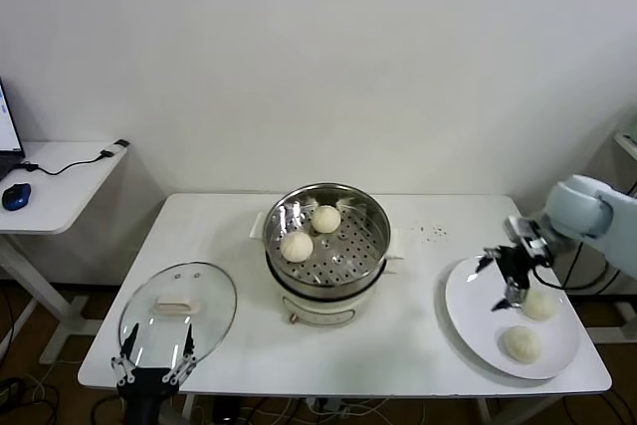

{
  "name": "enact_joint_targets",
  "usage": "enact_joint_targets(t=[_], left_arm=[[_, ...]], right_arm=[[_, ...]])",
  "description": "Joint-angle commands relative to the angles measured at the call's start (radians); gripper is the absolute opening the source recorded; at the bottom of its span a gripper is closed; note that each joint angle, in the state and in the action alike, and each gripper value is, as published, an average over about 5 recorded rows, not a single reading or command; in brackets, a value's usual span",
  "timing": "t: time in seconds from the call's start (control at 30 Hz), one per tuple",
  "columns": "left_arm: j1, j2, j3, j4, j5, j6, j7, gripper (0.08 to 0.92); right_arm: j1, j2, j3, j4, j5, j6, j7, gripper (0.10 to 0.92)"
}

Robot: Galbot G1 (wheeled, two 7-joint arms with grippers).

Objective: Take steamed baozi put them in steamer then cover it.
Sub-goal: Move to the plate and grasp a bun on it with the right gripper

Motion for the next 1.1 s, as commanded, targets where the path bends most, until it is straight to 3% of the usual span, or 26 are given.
enact_joint_targets(t=[0.03,0.73,1.1], left_arm=[[-0.001,-0.002,0.001,0.004,0.006,0.001,0.0,0.823],[0.001,-0.006,-0.011,0.019,0.006,-0.002,-0.002,0.823],[0.006,-0.008,-0.013,0.019,0.007,-0.004,-0.003,0.823]], right_arm=[[-0.253,-0.105,0.173,-0.018,-0.179,0.023,-0.004,0.823],[-0.254,0.001,0.116,-0.073,-0.182,0.012,0.018,0.82],[-0.244,0.029,0.114,-0.09,-0.174,0.02,0.016,0.696]])
